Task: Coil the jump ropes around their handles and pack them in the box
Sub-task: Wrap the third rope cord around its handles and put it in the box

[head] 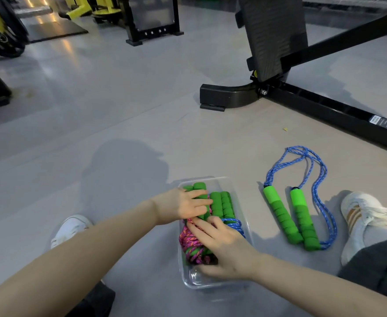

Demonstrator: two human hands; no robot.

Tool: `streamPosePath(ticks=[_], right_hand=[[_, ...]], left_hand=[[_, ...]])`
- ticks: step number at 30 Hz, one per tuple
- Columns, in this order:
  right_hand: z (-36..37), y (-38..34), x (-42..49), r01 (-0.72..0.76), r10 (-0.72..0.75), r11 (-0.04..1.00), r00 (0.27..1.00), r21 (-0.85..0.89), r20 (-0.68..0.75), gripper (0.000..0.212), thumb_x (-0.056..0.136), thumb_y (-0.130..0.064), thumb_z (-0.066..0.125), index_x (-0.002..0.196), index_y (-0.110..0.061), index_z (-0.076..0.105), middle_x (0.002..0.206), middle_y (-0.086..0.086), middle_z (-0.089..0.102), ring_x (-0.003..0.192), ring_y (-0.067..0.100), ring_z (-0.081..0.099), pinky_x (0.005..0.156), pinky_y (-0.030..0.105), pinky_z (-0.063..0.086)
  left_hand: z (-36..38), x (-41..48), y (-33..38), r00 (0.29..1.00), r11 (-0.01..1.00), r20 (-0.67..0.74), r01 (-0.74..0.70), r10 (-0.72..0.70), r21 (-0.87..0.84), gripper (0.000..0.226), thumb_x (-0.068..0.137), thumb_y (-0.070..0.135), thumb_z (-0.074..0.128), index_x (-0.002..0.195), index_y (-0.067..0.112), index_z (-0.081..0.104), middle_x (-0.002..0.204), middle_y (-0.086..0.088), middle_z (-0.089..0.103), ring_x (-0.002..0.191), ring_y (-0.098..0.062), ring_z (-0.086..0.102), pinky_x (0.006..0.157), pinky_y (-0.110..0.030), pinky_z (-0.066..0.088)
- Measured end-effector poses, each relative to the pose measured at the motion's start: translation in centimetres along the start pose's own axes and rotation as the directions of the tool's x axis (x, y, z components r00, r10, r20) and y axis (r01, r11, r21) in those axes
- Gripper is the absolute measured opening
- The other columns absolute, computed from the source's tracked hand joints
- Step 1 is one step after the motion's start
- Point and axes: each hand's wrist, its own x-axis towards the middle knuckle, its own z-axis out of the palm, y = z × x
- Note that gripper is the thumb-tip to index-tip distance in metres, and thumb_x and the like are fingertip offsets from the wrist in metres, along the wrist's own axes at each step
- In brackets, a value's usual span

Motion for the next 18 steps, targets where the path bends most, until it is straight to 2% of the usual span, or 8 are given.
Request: streamPosePath(ticks=[4,8,10,12,13,14,16,18], right_hand=[[-0.3,-0.6,0.2,-0.01,0.012,0.998,1.0,0.069,-0.02,0.07,0.069,-0.049,0.059,0.127,-0.01,0.054,0.128,0.001,0.057,0.099,0.018,0.046,0.083,0.024,0.049],[0.1,-0.7,0.3,0.002,-0.003,1.0,0.997,0.014,0.075,0.069,0.072,-0.054,0.052,0.128,-0.014,0.052,0.133,0.0,0.054,0.093,0.015,0.046,0.084,0.026,0.049],[0.1,-0.4,0.6,0.008,-0.005,1.0,0.993,-0.025,0.118,0.069,0.07,-0.056,0.052,0.126,-0.016,0.053,0.13,-0.002,0.056,0.089,0.015,0.046,0.084,0.027,0.044],[0.2,-0.1,0.7,0.0,0.007,0.999,0.987,-0.042,0.164,0.071,0.068,-0.058,0.054,0.127,-0.018,0.052,0.128,-0.004,0.056,0.091,0.015,0.048,0.09,0.028,0.036],[0.3,-0.2,0.7,-0.002,0.01,0.999,0.981,-0.041,0.195,0.072,0.07,-0.058,0.053,0.13,-0.018,0.05,0.131,-0.004,0.055,0.097,0.017,0.049,0.099,0.032,0.034],[0.4,-0.4,0.6,-0.018,0.018,1.0,0.974,-0.004,0.225,0.073,0.074,-0.058,0.051,0.136,-0.019,0.045,0.136,-0.005,0.05,0.109,0.021,0.048,0.11,0.037,0.025],[0.4,-0.6,0.6,-0.08,0.048,0.989,0.97,0.126,0.239,0.071,0.086,-0.059,0.042,0.146,-0.023,0.03,0.151,-0.008,0.031,0.141,0.027,0.019,0.118,0.04,-0.002],[0.6,-0.5,0.5,-0.105,0.064,0.982,0.968,0.156,0.244,0.067,0.093,-0.06,0.024,0.148,-0.022,0.024,0.156,-0.007,0.018,0.145,0.025,-0.008,0.118,0.039,-0.009]], left_hand=[[-0.6,-0.5,0.3,0.998,0.999,0.049,0.033,-0.031,-0.031,0.02,0.086,0.002,0.031,0.1,0.01,0.043,0.116,-0.008,0.068,0.111,-0.026,0.062,0.08,-0.028,0.053],[0.1,-0.5,1.5,0.973,0.978,0.117,0.205,-0.199,-0.046,0.031,0.084,0.003,0.032,0.09,0.007,0.061,0.125,-0.017,0.062,0.116,-0.035,0.058,0.074,-0.032,0.056],[-0.6,0.4,2.4,0.896,0.915,0.225,0.401,-0.382,-0.04,0.033,0.085,0.0,0.031,0.097,0.006,0.061,0.143,-0.022,0.043,0.132,-0.039,0.042,0.081,-0.035,0.053],[-1.3,0.9,3.3,0.767,0.852,0.426,0.523,-0.48,0.019,0.029,0.093,0.001,0.035,0.116,0.006,0.052,0.155,-0.022,0.02,0.145,-0.034,0.017,0.099,-0.037,0.041],[-1.5,0.8,3.8,0.755,0.83,0.424,0.558,-0.5,-0.016,0.03,0.093,0.002,0.036,0.117,0.004,0.053,0.151,-0.022,0.028,0.144,-0.032,0.02,0.105,-0.035,0.036],[-1.5,0.5,4.2,0.779,0.824,0.346,0.565,-0.523,-0.027,0.033,0.089,0.003,0.036,0.112,0.001,0.06,0.139,-0.022,0.046,0.138,-0.033,0.034,0.107,-0.034,0.034],[-0.3,-0.2,4.9,0.794,0.808,0.258,0.585,-0.55,-0.078,0.043,0.081,0.013,0.035,0.104,-0.003,0.068,0.115,-0.022,0.064,0.118,-0.037,0.056,0.101,-0.036,0.042],[0.5,-0.7,5.5,0.764,0.742,0.268,0.64,-0.587,-0.201,0.054,0.086,0.021,0.03,0.12,-0.01,0.058,0.128,-0.03,0.054,0.124,-0.042,0.049,0.103,-0.047,0.039]])
